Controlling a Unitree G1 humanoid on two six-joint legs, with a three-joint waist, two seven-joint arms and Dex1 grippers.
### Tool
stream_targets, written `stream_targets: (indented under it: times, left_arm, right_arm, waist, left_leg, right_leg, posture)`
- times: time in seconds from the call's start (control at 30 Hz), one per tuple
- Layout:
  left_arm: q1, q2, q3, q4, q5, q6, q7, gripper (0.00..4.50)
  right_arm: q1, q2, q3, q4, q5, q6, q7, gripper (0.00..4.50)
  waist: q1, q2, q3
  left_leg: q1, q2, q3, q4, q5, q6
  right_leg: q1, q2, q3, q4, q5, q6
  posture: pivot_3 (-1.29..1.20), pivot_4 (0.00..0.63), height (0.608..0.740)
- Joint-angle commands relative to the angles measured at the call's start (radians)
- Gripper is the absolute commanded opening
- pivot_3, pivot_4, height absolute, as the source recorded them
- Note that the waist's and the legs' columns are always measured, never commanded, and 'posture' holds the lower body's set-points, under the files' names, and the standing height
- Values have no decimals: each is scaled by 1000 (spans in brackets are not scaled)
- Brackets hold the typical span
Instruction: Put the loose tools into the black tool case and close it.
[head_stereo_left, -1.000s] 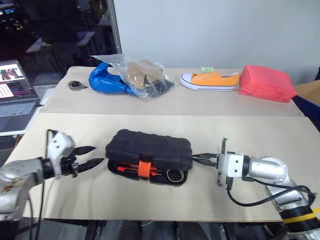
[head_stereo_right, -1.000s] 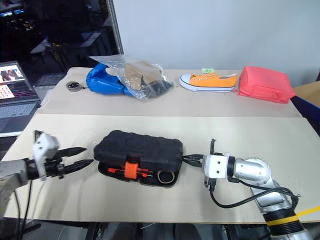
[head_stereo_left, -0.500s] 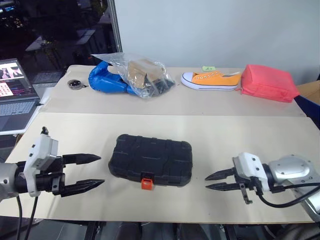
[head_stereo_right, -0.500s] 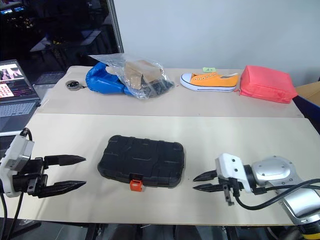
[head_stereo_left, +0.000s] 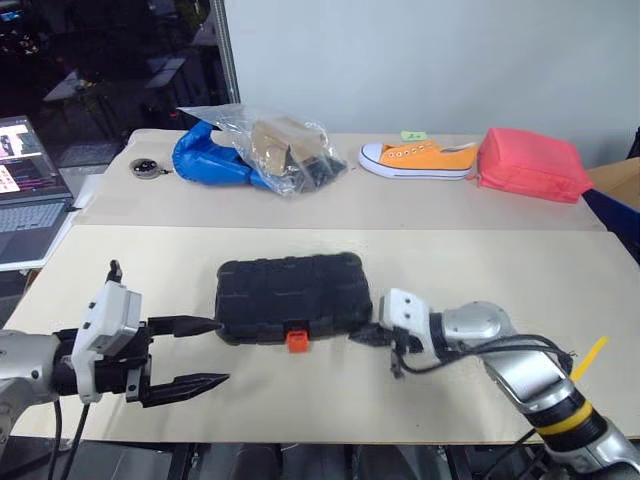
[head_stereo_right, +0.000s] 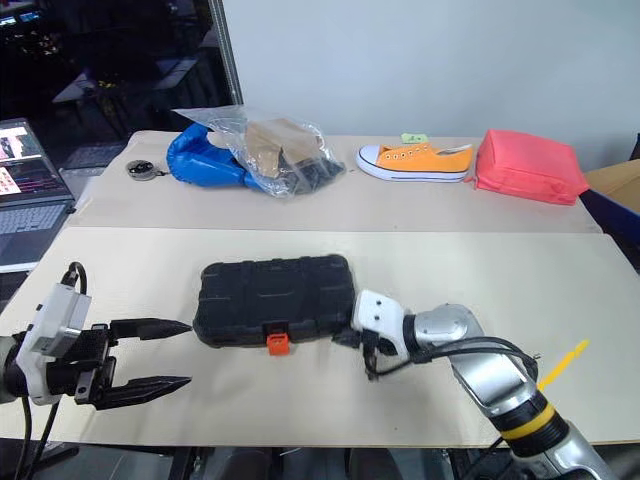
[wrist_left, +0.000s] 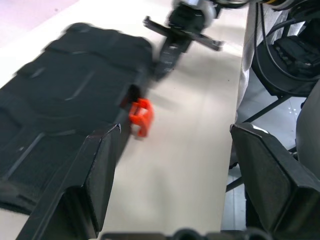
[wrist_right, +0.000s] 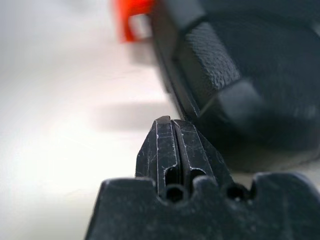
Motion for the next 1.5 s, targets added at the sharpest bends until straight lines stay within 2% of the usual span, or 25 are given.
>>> stream_targets:
  times: [0.03,0.13,0.23,0.27,0.33,0.4,0.5,0.63,0.67,0.7,1.17,1.27,1.33,1.43,1.5]
  left_arm:
    - [-55,-7,-59,4,36,-35,42,3763]
    - [-140,-22,-147,21,57,-22,110,3763]
    - [-242,-30,-264,62,123,-28,150,3763]
    - [-290,-35,-312,96,157,-31,165,3763]
    - [-353,-47,-377,151,212,-59,176,3763]
    - [-397,-63,-426,198,239,-64,175,3763]
    - [-431,-90,-481,253,264,-86,148,3763]
    - [-441,-96,-521,310,291,-133,93,3763]
    - [-442,-96,-528,325,296,-143,81,3763]
    - [-445,-97,-535,342,303,-151,73,3763]
    - [-431,-118,-539,374,337,-179,99,3763]
    - [-412,-113,-534,362,335,-181,101,3763]
    - [-407,-112,-532,359,335,-181,104,3763]
    - [-406,-115,-530,359,336,-179,109,3763]
    - [-407,-116,-529,362,337,-179,112,3763]
  right_arm:
    - [-94,108,-71,105,-52,32,-184,100]
    - [-158,198,-75,260,-82,-32,-261,100]
    - [-162,205,-100,272,-36,-8,-207,100]
    - [-139,187,-113,218,-4,23,-172,611]
    - [-105,162,-126,137,34,51,-132,943]
    - [-74,159,-128,34,98,126,-109,1763]
    - [-51,175,-95,-72,135,214,-121,2741]
    - [-44,206,-37,-102,124,290,-162,4194]
    - [-47,224,-33,-102,125,311,-183,4445]
    - [-50,239,-25,-100,118,322,-202,4480]
    - [-37,381,-3,-116,89,420,-401,4480]
    - [-30,393,-2,-123,94,427,-417,3814]
    - [-26,398,1,-125,96,430,-422,3220]
    - [-24,399,5,-125,93,428,-431,1994]
    - [-25,402,6,-121,90,425,-439,1377]
  waist:
    - [-1,0,0]
    - [-2,0,0]
    - [0,0,0]
    - [1,0,0]
    - [10,0,0]
    - [11,0,0]
    - [-2,0,0]
    - [-5,0,0]
    - [-3,0,0]
    - [-1,0,0]
    - [-1,1,0]
    - [-3,1,0]
    - [-3,1,0]
    - [-2,1,0]
    - [-3,1,0]
  left_leg:
    - [0,0,0,0,0,0]
    - [0,0,-1,0,0,0]
    - [0,-1,-2,0,0,0]
    - [-2,-1,-2,-1,0,0]
    - [-5,-2,-2,-1,0,0]
    - [-10,-2,-3,-2,0,0]
    - [-15,-2,-4,-2,-1,1]
    - [-15,-1,-5,-2,-1,1]
    - [-14,-2,-5,-2,-1,1]
    - [-14,-2,-6,-1,-1,1]
    - [-13,-2,-6,1,0,1]
    - [-12,-2,-6,1,0,1]
    - [-12,-2,-6,1,0,1]
    - [-12,-2,-6,0,0,1]
    - [-12,-2,-6,0,0,1]
  right_leg:
    - [0,0,0,0,0,0]
    - [-1,2,1,1,0,0]
    - [-2,2,1,1,1,0]
    - [-3,2,1,1,2,-3]
    - [-5,1,0,0,2,-3]
    - [-10,1,-1,1,2,-2]
    - [-14,2,-1,1,2,-3]
    - [-14,2,-1,1,2,-3]
    - [-14,2,-2,1,2,-3]
    - [-14,2,-2,2,2,-3]
    - [-11,3,-2,2,3,-2]
    - [-11,3,-2,2,3,-2]
    - [-11,3,-2,2,2,-2]
    - [-11,3,-2,2,2,-2]
    - [-11,3,-2,2,2,-2]
  posture:
    - [0,150,740]
    - [0,150,740]
    - [0,150,740]
    - [0,150,740]
    - [0,150,740]
    - [0,150,740]
    - [0,150,740]
    - [0,150,740]
    - [0,150,740]
    - [0,150,740]
    - [0,150,740]
    - [0,150,740]
    - [0,150,740]
    - [0,150,740]
    - [0,150,740]
